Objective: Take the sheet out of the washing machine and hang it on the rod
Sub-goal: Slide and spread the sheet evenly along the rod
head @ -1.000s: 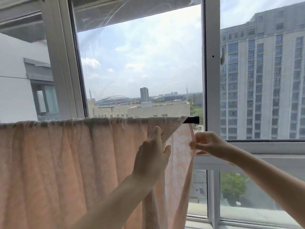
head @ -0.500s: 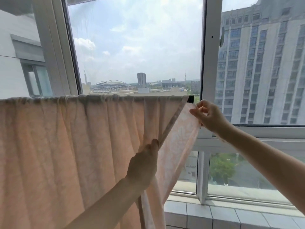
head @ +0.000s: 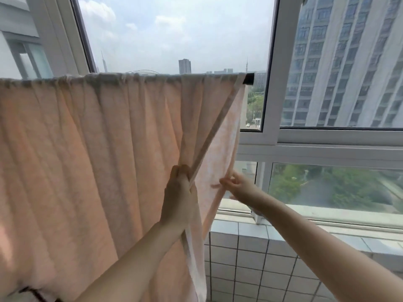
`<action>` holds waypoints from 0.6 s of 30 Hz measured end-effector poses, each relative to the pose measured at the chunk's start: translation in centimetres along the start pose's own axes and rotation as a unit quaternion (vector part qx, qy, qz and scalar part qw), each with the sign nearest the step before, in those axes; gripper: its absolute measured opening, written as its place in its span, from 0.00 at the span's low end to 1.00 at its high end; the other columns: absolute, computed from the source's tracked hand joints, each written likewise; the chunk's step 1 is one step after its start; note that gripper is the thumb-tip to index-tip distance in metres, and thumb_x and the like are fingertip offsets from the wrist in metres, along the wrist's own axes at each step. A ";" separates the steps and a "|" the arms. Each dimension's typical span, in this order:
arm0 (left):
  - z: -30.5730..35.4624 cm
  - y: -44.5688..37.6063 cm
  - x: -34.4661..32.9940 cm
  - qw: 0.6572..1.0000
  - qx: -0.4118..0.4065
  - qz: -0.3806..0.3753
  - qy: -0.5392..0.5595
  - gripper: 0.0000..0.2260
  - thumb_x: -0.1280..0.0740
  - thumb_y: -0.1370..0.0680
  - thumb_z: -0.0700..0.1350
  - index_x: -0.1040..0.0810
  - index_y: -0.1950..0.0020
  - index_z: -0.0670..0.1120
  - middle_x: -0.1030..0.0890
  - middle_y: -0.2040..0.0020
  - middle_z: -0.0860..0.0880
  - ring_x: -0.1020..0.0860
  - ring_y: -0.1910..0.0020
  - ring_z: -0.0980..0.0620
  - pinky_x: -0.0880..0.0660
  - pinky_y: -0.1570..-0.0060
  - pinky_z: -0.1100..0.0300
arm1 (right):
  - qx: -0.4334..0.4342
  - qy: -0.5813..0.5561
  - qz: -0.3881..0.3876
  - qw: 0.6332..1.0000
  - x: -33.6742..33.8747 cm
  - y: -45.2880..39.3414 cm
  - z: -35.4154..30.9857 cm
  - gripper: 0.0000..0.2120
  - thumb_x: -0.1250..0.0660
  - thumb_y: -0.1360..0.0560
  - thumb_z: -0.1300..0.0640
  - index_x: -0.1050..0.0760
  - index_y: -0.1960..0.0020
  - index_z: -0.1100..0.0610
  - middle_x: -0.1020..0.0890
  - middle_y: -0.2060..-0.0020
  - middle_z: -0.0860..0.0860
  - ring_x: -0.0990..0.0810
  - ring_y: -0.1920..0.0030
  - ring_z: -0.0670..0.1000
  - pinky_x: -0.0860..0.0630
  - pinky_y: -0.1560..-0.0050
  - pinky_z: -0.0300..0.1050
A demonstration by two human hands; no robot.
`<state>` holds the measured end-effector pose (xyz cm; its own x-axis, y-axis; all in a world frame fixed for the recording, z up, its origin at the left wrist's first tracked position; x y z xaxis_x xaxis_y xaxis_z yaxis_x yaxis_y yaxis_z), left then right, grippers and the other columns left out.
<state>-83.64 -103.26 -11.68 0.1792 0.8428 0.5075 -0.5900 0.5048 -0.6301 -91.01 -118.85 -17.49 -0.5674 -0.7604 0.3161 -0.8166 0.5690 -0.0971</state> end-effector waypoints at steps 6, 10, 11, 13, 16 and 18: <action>-3.2 2.0 1.4 0.994 0.059 0.079 0.046 0.16 0.32 0.23 0.36 0.33 0.40 0.45 0.32 0.41 0.47 0.27 0.53 0.62 0.29 0.59 0.79 | 0.013 -0.151 -0.011 0.988 -2.6 1.3 2.9 0.18 0.48 0.18 0.44 0.31 0.34 0.51 0.18 0.44 0.49 0.19 0.46 0.46 0.20 0.47 0.48; -5.0 3.3 0.9 0.989 0.107 0.069 0.075 0.24 0.34 0.22 0.36 0.38 0.29 0.44 0.26 0.39 0.48 0.25 0.46 0.55 0.25 0.50 0.68 | -0.009 -0.040 -0.043 0.998 -4.0 2.9 4.8 0.18 0.36 0.24 0.44 0.21 0.42 0.55 0.17 0.49 0.46 0.18 0.47 0.46 0.21 0.46 0.42; -5.1 3.6 0.7 0.990 0.108 0.066 0.066 0.22 0.35 0.22 0.35 0.36 0.29 0.44 0.24 0.45 0.48 0.23 0.51 0.53 0.24 0.53 0.63 | -0.021 0.030 -0.046 0.998 -4.2 3.1 5.8 0.14 0.33 0.24 0.48 0.19 0.45 0.56 0.16 0.51 0.48 0.17 0.50 0.47 0.21 0.47 0.44; -4.8 4.0 0.5 0.995 0.072 0.068 0.017 0.15 0.37 0.21 0.36 0.31 0.35 0.42 0.23 0.56 0.50 0.22 0.60 0.48 0.23 0.60 0.55 | -0.034 0.115 -0.036 0.992 -4.4 3.2 7.4 0.08 0.34 0.22 0.55 0.17 0.50 0.56 0.16 0.55 0.48 0.19 0.56 0.44 0.23 0.51 0.46; -4.9 4.8 -0.2 0.997 0.031 0.064 -0.019 0.05 0.40 0.19 0.41 0.29 0.45 0.42 0.27 0.67 0.51 0.23 0.68 0.42 0.26 0.68 0.51 | -0.101 0.087 -0.024 0.991 -4.5 3.9 9.4 0.10 0.43 0.18 0.55 0.24 0.48 0.55 0.20 0.49 0.51 0.21 0.50 0.51 0.20 0.51 0.54; -5.2 5.2 -0.5 0.998 0.021 0.059 -0.004 0.12 0.44 0.19 0.51 0.29 0.48 0.43 0.30 0.71 0.52 0.25 0.72 0.41 0.31 0.73 0.54 | -0.168 -0.048 -0.044 0.984 -5.2 4.5 10.8 0.10 0.48 0.17 0.53 0.29 0.46 0.54 0.24 0.46 0.53 0.20 0.47 0.55 0.18 0.55 0.59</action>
<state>-82.69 -100.04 -18.30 0.0994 0.8946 0.4357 -0.6389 0.3931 -0.6613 -92.88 -115.67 -29.73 -0.5169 -0.8280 0.2173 -0.7911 0.5590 0.2482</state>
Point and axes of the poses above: each hand's wrist, its own y-axis away from the middle knuckle, its own x-axis out of the back of the hand, z = x × y, the point moved 10 cm from there along -y, towards the middle knuckle
